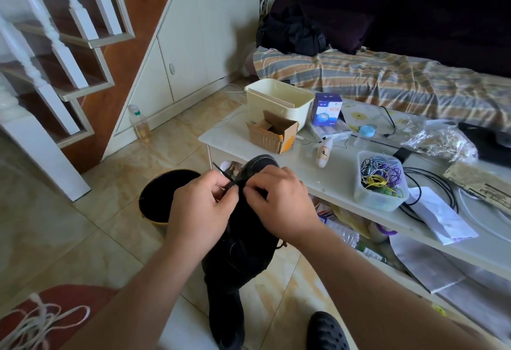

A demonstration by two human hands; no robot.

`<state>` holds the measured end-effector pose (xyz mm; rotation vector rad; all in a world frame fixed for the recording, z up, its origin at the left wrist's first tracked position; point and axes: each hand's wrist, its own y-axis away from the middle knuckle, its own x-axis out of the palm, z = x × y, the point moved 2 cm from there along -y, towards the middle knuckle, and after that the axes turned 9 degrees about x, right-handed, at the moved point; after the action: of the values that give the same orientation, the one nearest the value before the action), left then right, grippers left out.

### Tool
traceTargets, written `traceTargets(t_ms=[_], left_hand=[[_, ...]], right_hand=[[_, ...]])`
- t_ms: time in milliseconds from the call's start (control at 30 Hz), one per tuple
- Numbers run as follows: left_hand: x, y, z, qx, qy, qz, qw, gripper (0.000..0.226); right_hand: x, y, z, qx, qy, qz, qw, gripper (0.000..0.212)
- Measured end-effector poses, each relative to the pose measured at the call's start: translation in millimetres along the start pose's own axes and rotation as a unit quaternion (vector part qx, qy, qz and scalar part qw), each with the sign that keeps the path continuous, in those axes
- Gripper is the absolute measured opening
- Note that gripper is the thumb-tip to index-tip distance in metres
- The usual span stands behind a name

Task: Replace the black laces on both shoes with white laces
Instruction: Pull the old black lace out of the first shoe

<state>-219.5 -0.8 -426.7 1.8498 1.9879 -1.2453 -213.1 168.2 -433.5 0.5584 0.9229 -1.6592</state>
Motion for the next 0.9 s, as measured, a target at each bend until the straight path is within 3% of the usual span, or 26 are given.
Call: traceTargets(t_ms=[67, 167, 233, 300, 333, 400, 467, 533, 600, 700, 767, 833, 900], left_hand=[[-4.7, -3.6, 5.8, -0.041, 0.021, -0.019, 0.999, 0.011], [-12.2, -7.5, 12.5, -0.076, 0.039, -0.047, 0.995, 0.011], [-16.2, -8.1, 14.1, -0.079, 0.036, -0.06, 0.994, 0.012], [-17.9, -8.2, 14.9, -0.077, 0.033, -0.07, 0.994, 0.012], [-18.0, -7.8, 15.2, -0.076, 0.035, -0.076, 0.994, 0.012], [-17.9, -6.4, 13.7, -0.068, 0.036, -0.088, 0.993, 0.013], [-16.5, -4.7, 10.0, -0.047, 0.039, -0.104, 0.993, 0.015], [-14.6, -2.3, 5.1, -0.019, 0.039, -0.117, 0.992, 0.016], [-13.9, -0.1, 0.6, 0.01, 0.032, -0.106, 0.994, 0.016], [-16.0, -0.5, 0.8, 0.003, 0.021, -0.023, 1.0, 0.017], [-17.6, -2.0, 3.7, -0.031, -0.028, 0.05, 0.998, 0.035], [-17.4, -3.8, 1.1, 0.007, -0.126, 0.103, 0.987, 0.045], [-15.0, -4.6, -4.2, 0.025, -0.141, 0.136, 0.98, 0.043]], right_hand=[[-9.1, -3.2, -3.4, 0.043, -0.024, -0.019, 0.999, 0.021], [-29.6, -14.4, -27.8, 0.198, -0.063, -0.067, 0.976, 0.023], [-37.7, -18.8, -45.5, 0.257, -0.069, -0.062, 0.962, 0.013], [-38.6, -17.8, -50.5, 0.274, -0.052, -0.026, 0.96, 0.038], [-37.3, -16.1, -46.8, 0.27, -0.06, -0.024, 0.961, 0.05], [-34.2, -10.3, -31.9, 0.217, -0.077, -0.042, 0.972, 0.041], [-24.9, -1.3, -16.3, 0.174, -0.084, 0.006, 0.981, 0.031], [-12.3, 5.4, -7.9, 0.179, -0.088, 0.082, 0.976, 0.036], [-4.2, 4.5, -10.7, 0.189, -0.077, 0.087, 0.975, 0.035], [-6.8, 0.3, -15.4, 0.178, -0.093, 0.038, 0.979, 0.042], [-7.5, 1.2, -12.5, 0.145, -0.102, 0.034, 0.984, 0.044], [-2.8, 5.2, -8.7, 0.115, -0.083, 0.036, 0.989, 0.043], [0.8, 7.2, -7.7, 0.109, -0.071, 0.026, 0.991, 0.043]])
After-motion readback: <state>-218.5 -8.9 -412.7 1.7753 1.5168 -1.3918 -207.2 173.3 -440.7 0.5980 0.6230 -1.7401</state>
